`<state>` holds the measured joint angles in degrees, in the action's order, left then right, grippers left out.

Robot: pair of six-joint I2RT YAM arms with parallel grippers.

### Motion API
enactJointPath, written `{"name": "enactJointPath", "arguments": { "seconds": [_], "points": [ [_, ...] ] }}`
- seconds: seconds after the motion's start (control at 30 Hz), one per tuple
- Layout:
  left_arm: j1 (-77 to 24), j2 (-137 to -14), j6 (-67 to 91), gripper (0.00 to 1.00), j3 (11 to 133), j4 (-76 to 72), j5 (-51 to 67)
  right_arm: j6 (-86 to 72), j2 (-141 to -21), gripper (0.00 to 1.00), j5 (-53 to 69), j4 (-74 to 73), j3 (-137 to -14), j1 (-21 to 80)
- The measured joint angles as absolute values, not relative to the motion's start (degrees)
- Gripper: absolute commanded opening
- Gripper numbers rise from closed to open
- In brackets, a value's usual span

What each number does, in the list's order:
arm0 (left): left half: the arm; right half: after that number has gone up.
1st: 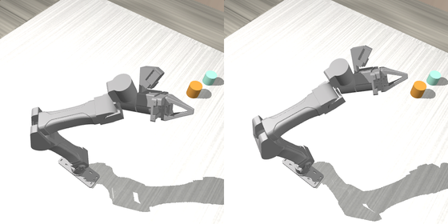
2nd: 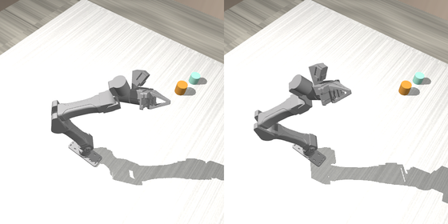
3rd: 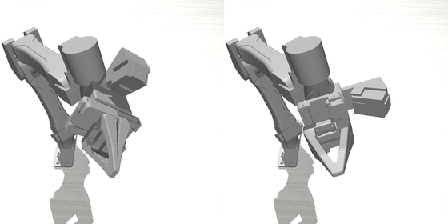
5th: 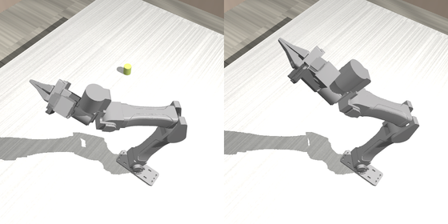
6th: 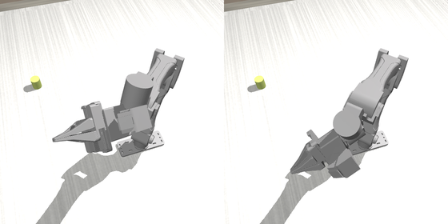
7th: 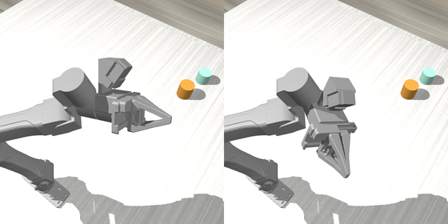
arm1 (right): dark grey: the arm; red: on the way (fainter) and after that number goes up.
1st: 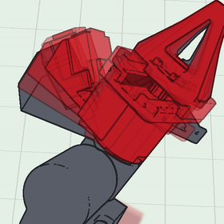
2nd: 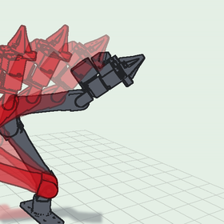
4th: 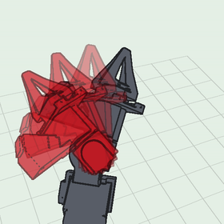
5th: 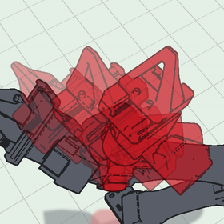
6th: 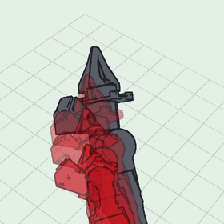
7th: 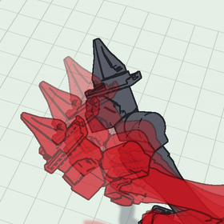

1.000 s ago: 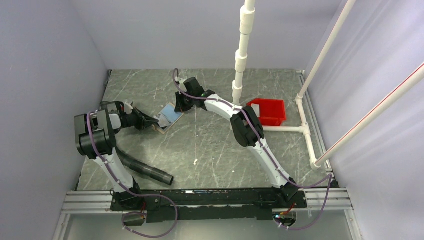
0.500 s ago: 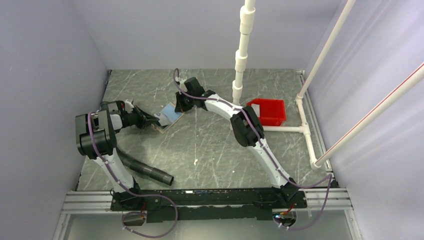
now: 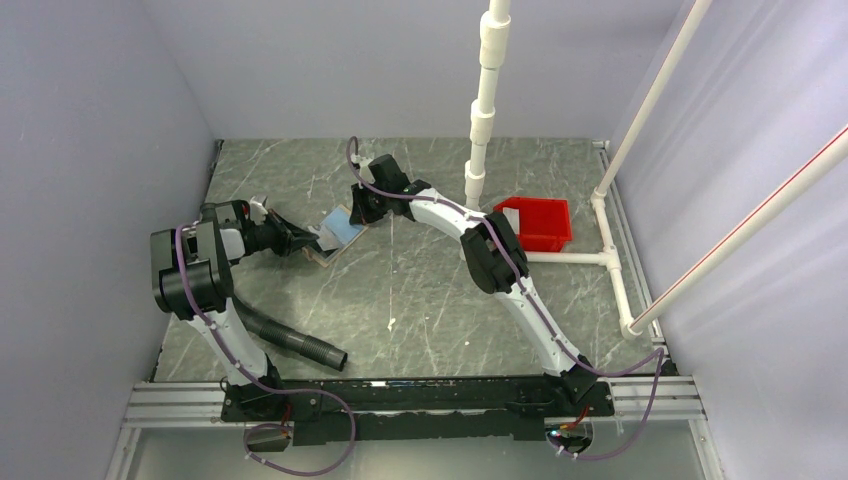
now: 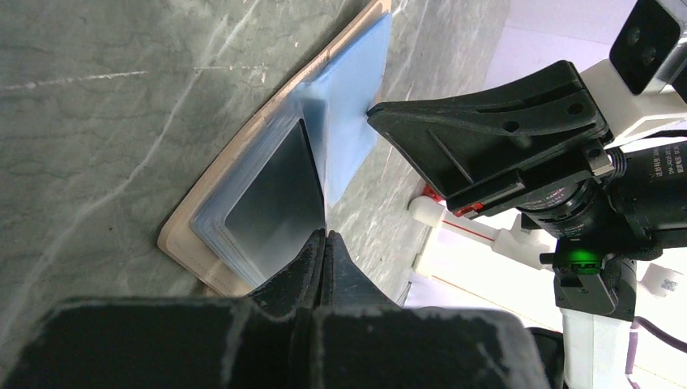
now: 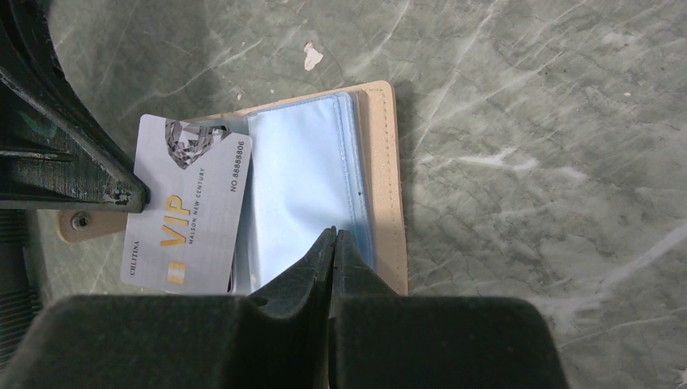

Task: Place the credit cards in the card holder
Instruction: Insert the credit card into the card holder.

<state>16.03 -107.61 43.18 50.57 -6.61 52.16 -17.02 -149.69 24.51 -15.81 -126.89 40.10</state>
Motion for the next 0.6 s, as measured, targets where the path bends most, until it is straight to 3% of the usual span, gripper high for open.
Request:
{"name": "enactJointPath", "arguments": {
  "seconds": [0.6],
  "points": [
    [16.0, -109.4, 43.3, 0.00, 50.6, -6.6, 51.9, -17.0, -149.7, 0.00, 24.6, -15.8, -126.9, 40.1]
  ]
}}
